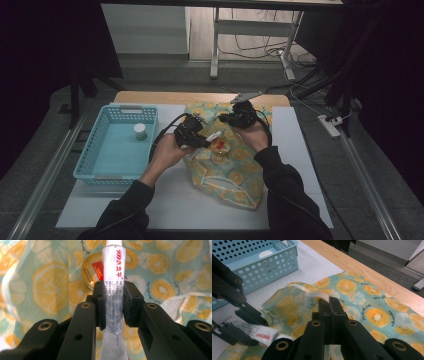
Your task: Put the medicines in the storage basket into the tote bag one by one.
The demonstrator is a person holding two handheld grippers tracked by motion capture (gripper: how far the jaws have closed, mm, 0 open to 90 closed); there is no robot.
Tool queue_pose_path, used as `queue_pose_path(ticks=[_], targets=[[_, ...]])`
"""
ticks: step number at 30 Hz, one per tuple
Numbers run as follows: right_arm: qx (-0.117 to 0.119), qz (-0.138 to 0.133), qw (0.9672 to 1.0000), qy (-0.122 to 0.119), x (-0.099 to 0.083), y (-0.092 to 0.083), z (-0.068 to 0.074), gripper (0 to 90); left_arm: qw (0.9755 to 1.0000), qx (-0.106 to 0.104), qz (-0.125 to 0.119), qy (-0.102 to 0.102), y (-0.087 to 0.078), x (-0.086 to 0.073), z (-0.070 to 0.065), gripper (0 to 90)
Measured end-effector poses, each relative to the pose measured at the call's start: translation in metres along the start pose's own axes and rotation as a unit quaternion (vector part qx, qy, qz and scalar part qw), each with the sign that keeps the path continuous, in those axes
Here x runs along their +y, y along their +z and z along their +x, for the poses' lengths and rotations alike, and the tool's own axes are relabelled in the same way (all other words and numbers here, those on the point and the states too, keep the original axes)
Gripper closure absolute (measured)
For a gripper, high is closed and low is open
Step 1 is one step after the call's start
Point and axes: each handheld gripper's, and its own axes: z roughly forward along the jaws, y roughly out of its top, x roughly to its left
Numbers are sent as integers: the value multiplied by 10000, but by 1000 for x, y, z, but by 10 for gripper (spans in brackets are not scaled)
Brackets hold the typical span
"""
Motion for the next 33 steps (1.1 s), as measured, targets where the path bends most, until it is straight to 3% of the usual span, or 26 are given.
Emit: queue_pose_path(ticks=[9,22,33], targets=[[-4,-11,10000,-3,1,1,0,900,10000,-1,59,33,25,13,4,739],[-72,27,10000,23,-2,4,-3,900,9990,345,17,272,52,26,5,738],[-140,32,9999,48,-4,4,-6,900,9973,606,76,415,70,28,11,735]])
